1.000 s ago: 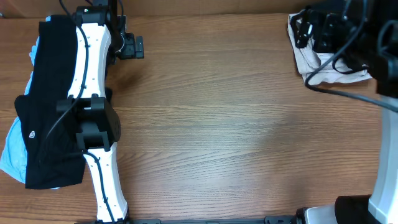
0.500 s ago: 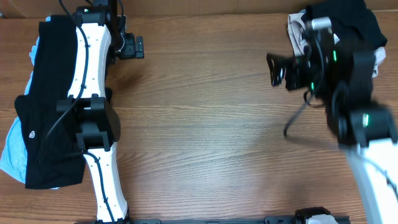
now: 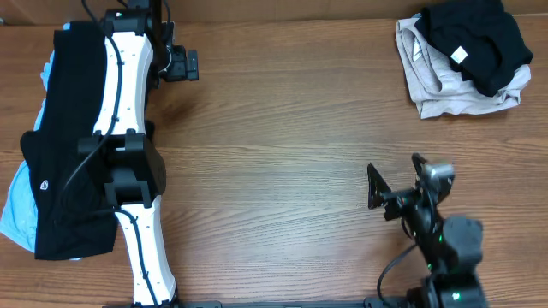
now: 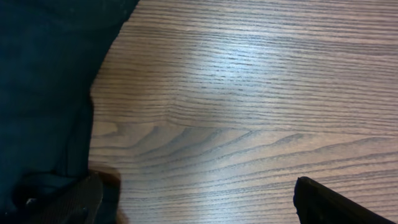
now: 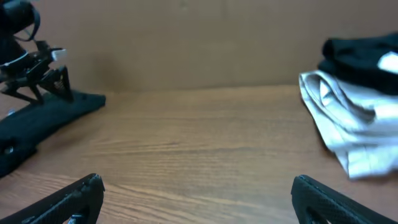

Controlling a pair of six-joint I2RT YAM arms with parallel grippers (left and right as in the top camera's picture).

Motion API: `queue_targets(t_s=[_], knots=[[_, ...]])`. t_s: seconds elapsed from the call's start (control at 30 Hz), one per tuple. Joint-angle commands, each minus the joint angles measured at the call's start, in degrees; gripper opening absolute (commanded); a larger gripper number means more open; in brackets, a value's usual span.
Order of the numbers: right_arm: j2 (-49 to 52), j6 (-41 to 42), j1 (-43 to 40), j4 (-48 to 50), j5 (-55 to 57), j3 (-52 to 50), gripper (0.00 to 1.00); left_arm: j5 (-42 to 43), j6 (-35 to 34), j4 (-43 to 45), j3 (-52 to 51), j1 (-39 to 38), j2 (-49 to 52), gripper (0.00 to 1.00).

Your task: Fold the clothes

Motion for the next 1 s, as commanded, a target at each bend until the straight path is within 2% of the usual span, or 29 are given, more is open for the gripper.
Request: queue_targets(t_s=[0.0, 0.27, 0.33, 0.63, 0.97], knots=[[-7.4, 3.9, -0.1, 0.6, 2.3, -5.9, 1.0, 0.4, -1.0, -0.1, -0.2, -0.5, 0.1, 1.0], [-13.8, 3.9, -0.1, 0.2, 2.3, -12.0, 1.0, 0.4, -1.0, -0.1, -0.2, -0.5, 0.1, 1.0], [-15.1, 4.1, 0.1, -2.6, 1.9, -11.9, 1.0, 0.4, -1.0, -0.1, -0.2, -0.5, 0.1, 1.0], [-15.7, 4.1, 0.1, -2.6, 1.9, -11.9, 1.0, 0.4, -1.0, -0.1, -0.2, -0.5, 0.1, 1.0], [-22.2, 4.1, 0.1, -2.7, 1.9, -11.9, 1.0, 0.4, -1.0, -0.1, -0.2, -0.5, 0.1, 1.0]])
